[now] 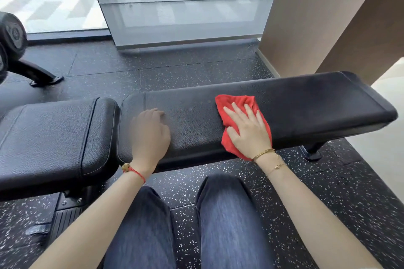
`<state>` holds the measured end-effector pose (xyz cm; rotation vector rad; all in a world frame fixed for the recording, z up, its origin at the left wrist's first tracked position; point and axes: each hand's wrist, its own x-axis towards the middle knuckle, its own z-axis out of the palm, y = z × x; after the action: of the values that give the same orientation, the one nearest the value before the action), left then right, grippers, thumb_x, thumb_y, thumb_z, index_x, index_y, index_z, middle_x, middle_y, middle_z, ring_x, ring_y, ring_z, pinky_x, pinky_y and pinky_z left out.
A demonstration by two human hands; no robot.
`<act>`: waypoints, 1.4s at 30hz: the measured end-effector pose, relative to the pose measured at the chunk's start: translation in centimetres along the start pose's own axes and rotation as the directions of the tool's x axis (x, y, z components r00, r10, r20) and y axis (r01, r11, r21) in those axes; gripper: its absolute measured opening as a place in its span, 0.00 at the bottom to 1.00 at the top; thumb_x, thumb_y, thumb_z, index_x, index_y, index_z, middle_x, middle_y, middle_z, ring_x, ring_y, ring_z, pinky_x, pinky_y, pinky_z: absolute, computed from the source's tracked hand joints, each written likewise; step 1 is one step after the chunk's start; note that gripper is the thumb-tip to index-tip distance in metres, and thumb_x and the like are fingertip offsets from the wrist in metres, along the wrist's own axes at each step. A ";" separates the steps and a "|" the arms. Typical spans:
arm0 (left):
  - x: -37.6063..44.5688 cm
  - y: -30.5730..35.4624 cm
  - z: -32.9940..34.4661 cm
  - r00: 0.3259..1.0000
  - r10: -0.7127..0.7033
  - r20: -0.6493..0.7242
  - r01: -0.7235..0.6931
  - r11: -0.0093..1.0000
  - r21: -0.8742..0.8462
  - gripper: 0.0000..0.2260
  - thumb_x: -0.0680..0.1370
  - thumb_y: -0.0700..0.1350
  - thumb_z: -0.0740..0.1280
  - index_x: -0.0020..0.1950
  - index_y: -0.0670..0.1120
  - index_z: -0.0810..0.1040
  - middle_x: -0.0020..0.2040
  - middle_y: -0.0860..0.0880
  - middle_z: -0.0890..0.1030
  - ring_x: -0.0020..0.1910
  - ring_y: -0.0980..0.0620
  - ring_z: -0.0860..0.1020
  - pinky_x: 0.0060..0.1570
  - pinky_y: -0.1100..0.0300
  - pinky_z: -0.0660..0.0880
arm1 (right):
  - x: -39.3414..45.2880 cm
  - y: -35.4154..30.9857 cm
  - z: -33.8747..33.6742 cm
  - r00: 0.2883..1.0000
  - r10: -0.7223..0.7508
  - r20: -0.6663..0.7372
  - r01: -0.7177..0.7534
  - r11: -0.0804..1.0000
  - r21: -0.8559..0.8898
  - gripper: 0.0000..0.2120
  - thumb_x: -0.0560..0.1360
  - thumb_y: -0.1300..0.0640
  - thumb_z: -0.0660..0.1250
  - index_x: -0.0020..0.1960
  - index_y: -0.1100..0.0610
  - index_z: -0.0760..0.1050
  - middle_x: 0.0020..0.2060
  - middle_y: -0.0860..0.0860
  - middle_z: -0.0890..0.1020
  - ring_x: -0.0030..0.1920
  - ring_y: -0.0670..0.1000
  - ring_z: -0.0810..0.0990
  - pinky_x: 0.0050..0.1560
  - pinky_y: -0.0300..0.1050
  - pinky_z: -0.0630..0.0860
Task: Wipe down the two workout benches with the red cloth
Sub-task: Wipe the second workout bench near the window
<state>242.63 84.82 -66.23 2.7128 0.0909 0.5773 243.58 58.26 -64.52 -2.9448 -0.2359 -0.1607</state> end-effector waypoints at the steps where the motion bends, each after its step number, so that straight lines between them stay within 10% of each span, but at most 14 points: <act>1: 0.0 0.0 0.0 1.000 0.001 -0.001 -0.001 1.000 -0.002 0.14 0.75 0.41 0.64 0.61 0.45 0.77 0.64 0.47 0.78 0.67 0.45 0.72 0.70 0.42 0.63 | 0.1 1.7 -0.3 0.998 0.062 -0.010 -0.062 0.998 -0.011 0.29 0.75 0.44 0.52 0.76 0.43 0.60 0.77 0.45 0.59 0.77 0.55 0.55 0.77 0.56 0.46; 9: 0.3 0.5 0.3 0.999 -0.027 -0.023 0.027 0.999 0.022 0.14 0.73 0.42 0.64 0.59 0.46 0.77 0.62 0.48 0.79 0.64 0.45 0.73 0.68 0.43 0.64 | 7.2 8.0 -1.8 0.891 0.450 0.064 -0.451 0.893 -0.005 0.26 0.80 0.46 0.51 0.78 0.44 0.54 0.79 0.48 0.53 0.78 0.58 0.48 0.77 0.59 0.41; 21: 0.2 0.0 0.3 1.000 -0.010 -0.022 0.010 1.000 -0.001 0.14 0.74 0.41 0.65 0.59 0.46 0.77 0.62 0.48 0.79 0.64 0.45 0.73 0.68 0.44 0.64 | 5.1 1.2 -0.3 0.991 -0.089 0.096 0.088 0.996 0.014 0.28 0.79 0.49 0.56 0.77 0.43 0.55 0.78 0.46 0.55 0.78 0.54 0.50 0.77 0.57 0.40; 33: 0.2 0.9 0.1 0.999 -0.033 -0.022 0.034 0.999 0.033 0.14 0.73 0.41 0.64 0.58 0.46 0.77 0.61 0.48 0.79 0.64 0.45 0.73 0.68 0.42 0.65 | 8.8 8.5 -1.1 0.934 0.357 0.024 -0.357 0.934 -0.013 0.26 0.80 0.47 0.52 0.78 0.44 0.56 0.79 0.48 0.55 0.78 0.59 0.51 0.76 0.60 0.41; 42: 0.3 0.9 0.3 0.999 -0.039 -0.031 0.040 0.998 0.045 0.15 0.72 0.41 0.64 0.58 0.46 0.77 0.60 0.48 0.80 0.63 0.44 0.74 0.67 0.42 0.66 | 10.0 -4.1 0.9 0.990 -0.081 0.116 0.082 0.997 -0.007 0.27 0.79 0.47 0.53 0.78 0.43 0.53 0.79 0.47 0.54 0.78 0.56 0.48 0.77 0.58 0.39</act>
<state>242.97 83.93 -66.02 2.7397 0.1668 0.6123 252.79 63.88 -63.44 -2.9614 -0.3731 -0.0022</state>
